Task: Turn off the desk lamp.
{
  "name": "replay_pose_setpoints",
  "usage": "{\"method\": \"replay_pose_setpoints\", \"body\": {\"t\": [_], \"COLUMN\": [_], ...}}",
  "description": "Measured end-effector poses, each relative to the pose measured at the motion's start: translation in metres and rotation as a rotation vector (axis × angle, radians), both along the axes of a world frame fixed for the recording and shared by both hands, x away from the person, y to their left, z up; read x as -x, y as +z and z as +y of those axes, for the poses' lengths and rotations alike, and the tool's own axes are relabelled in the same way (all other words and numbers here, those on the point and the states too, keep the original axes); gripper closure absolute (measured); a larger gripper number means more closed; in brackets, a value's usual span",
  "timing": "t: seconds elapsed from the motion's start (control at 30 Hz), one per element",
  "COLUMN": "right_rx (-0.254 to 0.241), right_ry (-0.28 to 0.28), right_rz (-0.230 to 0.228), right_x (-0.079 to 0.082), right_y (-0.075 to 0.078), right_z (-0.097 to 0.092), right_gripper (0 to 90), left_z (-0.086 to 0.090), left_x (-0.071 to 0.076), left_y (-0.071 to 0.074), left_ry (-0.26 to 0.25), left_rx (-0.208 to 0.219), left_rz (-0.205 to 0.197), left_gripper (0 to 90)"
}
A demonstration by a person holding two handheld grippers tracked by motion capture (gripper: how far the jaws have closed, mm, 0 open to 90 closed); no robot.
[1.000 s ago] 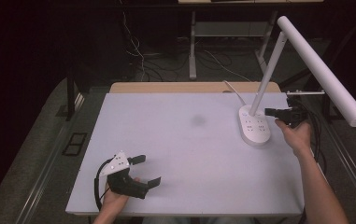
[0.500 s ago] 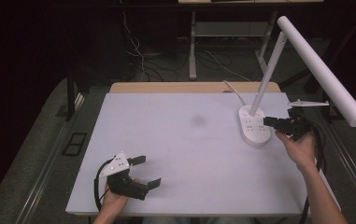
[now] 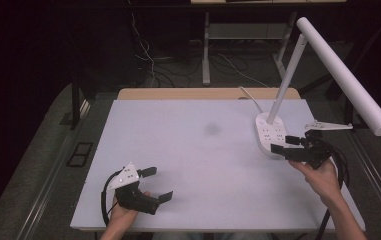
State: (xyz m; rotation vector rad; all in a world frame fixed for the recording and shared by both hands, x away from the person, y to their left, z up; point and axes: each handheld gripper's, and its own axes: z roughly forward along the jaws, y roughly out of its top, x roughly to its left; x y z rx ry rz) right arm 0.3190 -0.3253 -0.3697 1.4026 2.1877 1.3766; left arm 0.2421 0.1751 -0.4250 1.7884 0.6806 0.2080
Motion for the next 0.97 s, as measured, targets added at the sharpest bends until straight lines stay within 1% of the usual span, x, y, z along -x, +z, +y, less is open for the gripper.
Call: {"method": "replay_pose_setpoints", "body": {"t": [0.03, 0.07, 0.13, 0.17, 0.27, 0.33, 0.43, 0.47, 0.53, 0.7, 0.73, 0.83, 0.97], "right_rx": [0.0, 0.004, 0.017, 0.014, -0.015, -0.016, -0.022, -0.021, -0.016, -0.025, -0.029, -0.018, -0.015], "right_ry": [0.021, 0.027, 0.039, 0.049, 0.051, 0.061, 0.078, 0.095, 0.092, 0.1, 0.105, 0.118, 0.126], "right_rz": [-0.001, -0.006, 0.002, -0.004, -0.025, -0.033, -0.019, -0.015, -0.014, -0.022, -0.022, -0.021, -0.02], "right_x": [0.003, 0.007, 0.013, 0.016, 0.027, 0.033, 0.042, 0.045, 0.051, 0.065, 0.067, 0.073, 0.076], "right_y": [0.0, 0.0, -0.001, -0.002, -0.004, -0.007, -0.014, -0.016, -0.022, -0.035, -0.038, -0.043, -0.049], "right_z": [0.002, 0.005, 0.01, 0.011, 0.014, 0.015, 0.017, 0.017, 0.019, 0.022, 0.023, 0.026, 0.029], "right_gripper": [10.6, 10.3, 0.9, 0.6, 0.6, 0.6, 0.6, 0.6, 0.7, 0.7, 0.7, 0.7, 0.7], "left_z": [0.0, 0.0, 0.0, 0.0, 0.0, 0.0, 0.0, 0.0, 0.0, -0.001, 0.0, 0.0, 0.0], "left_x": [0.0, 0.0, 0.0, 0.0, 0.001, 0.001, 0.001, 0.001, 0.001, 0.002, 0.002, 0.002, 0.001], "left_y": [0.0, 0.0, 0.0, 0.0, 0.0, 0.0, 0.0, 0.0, 0.0, 0.0, 0.0, 0.0, 0.001], "left_ry": [-0.001, -0.003, -0.003, -0.004, -0.005, -0.004, -0.003, -0.003, -0.003, -0.002, -0.003, -0.002, -0.004], "left_rx": [0.0, -0.005, -0.003, -0.003, -0.001, -0.001, -0.002, -0.002, -0.005, -0.004, -0.006, -0.005, -0.003], "left_rz": [0.0, -0.001, -0.001, -0.003, -0.007, -0.007, -0.008, -0.008, -0.01, -0.01, -0.009, -0.011, -0.011], "left_gripper": [0.0, 0.0, 0.0, 0.0, 0.0, 0.0, 0.0, 0.0, 0.0, 0.0, 0.0, 0.0, 0.0]}}
